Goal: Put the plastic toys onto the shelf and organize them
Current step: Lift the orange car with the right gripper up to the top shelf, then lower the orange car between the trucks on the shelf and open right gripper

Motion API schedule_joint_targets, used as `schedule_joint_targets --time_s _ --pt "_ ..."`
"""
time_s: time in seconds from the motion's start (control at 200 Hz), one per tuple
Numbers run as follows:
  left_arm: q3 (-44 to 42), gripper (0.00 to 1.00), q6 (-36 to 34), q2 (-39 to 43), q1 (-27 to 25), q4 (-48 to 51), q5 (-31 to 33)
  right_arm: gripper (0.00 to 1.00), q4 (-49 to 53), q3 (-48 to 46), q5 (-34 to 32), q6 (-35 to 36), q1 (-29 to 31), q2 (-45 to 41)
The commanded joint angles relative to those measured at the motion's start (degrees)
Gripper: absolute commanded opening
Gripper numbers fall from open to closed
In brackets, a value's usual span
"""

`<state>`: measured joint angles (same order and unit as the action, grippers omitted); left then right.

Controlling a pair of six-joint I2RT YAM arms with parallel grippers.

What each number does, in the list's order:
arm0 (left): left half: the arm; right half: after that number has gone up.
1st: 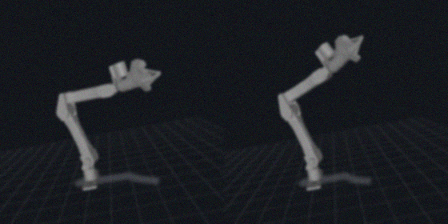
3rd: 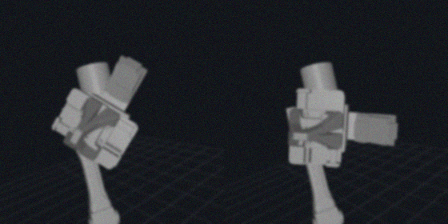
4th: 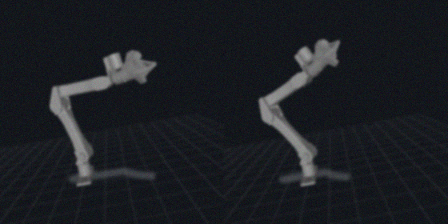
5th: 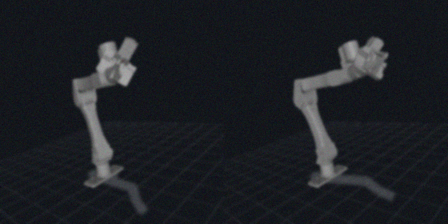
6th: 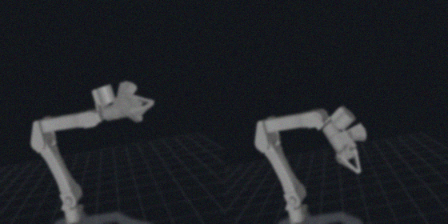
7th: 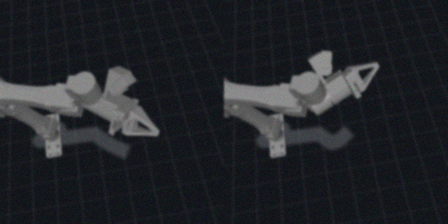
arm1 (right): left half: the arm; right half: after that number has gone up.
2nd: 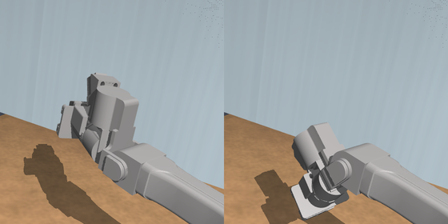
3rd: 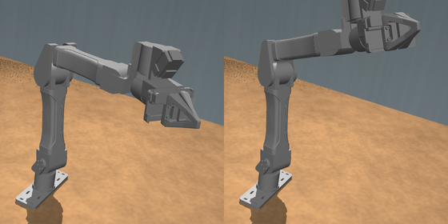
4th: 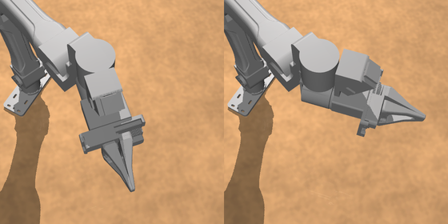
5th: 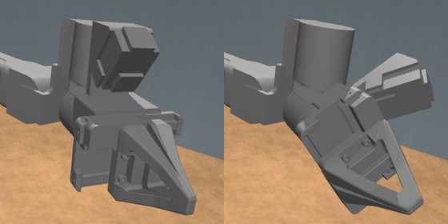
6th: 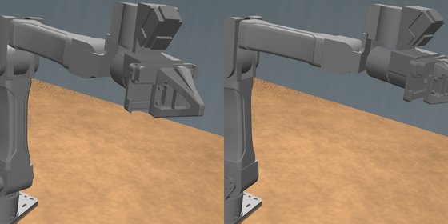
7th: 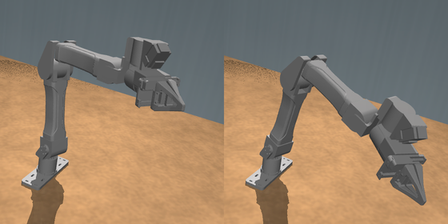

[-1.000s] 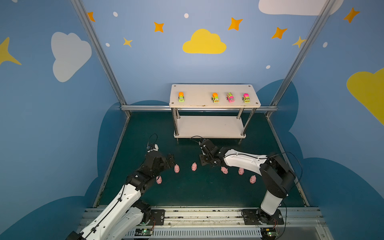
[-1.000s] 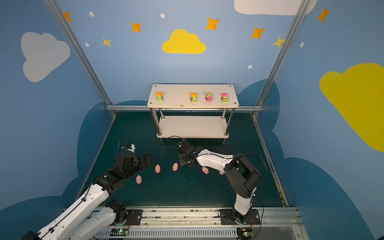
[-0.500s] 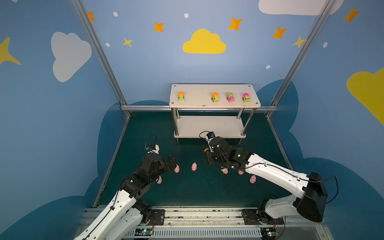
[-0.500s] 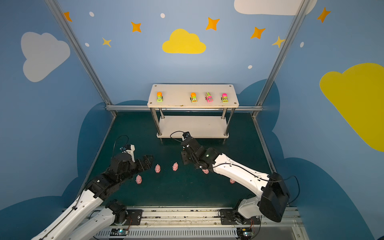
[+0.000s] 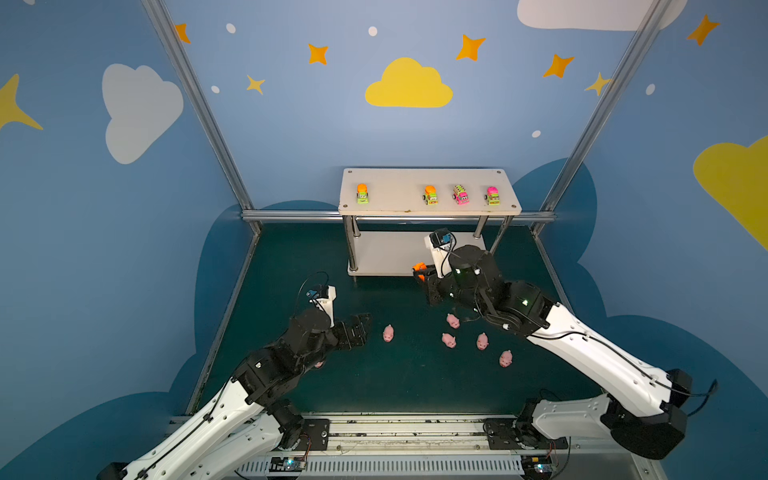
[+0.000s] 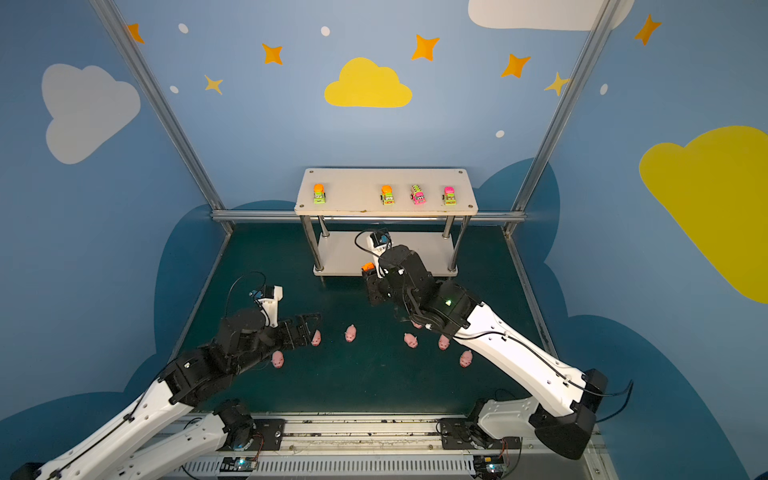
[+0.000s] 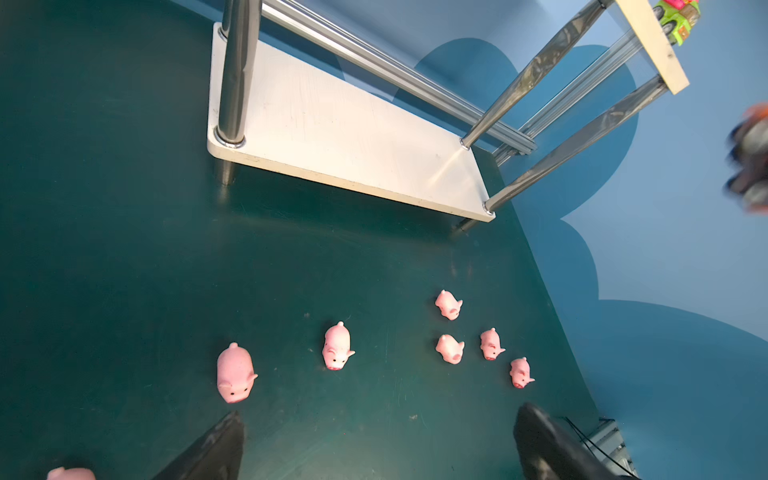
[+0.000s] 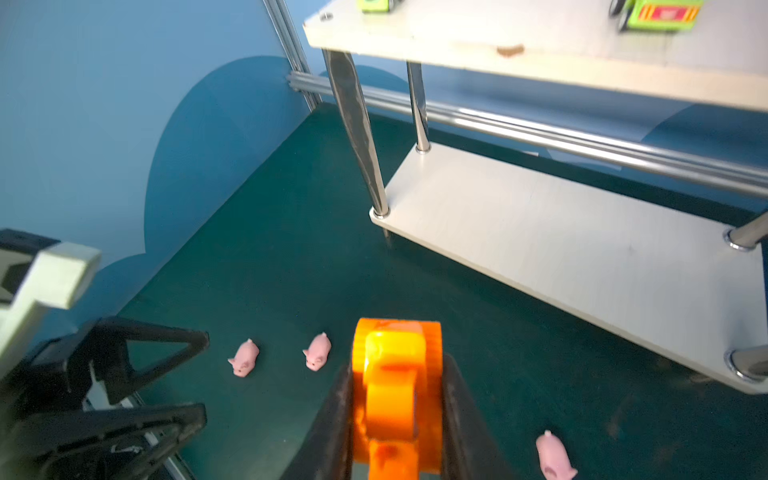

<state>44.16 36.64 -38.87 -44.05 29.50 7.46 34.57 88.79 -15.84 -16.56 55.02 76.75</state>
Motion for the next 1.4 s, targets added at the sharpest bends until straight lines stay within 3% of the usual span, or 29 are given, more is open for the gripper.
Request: schedule_joint_targets --time_s 0.0,0.3,0.731,1.392 --pt "1.3 1.00 -1.4 1.1 -0.5 2.5 2.5 0.24 2.8 8.2 -1.4 3.8 -0.6 4.9" --pt "1.9 1.00 -3.9 3.0 -0.9 3.8 2.9 0.24 6.9 32.4 -1.3 8.6 -4.8 20.6" --pt "1.4 1.00 -7.4 3.2 -0.8 5.2 7.6 0.25 10.4 56.9 2.8 10.0 -10.7 39.2" --pt "0.2 1.00 -10.0 1.9 -0.8 3.6 10.1 0.26 6.7 60.8 4.4 7.2 -15.2 48.0"
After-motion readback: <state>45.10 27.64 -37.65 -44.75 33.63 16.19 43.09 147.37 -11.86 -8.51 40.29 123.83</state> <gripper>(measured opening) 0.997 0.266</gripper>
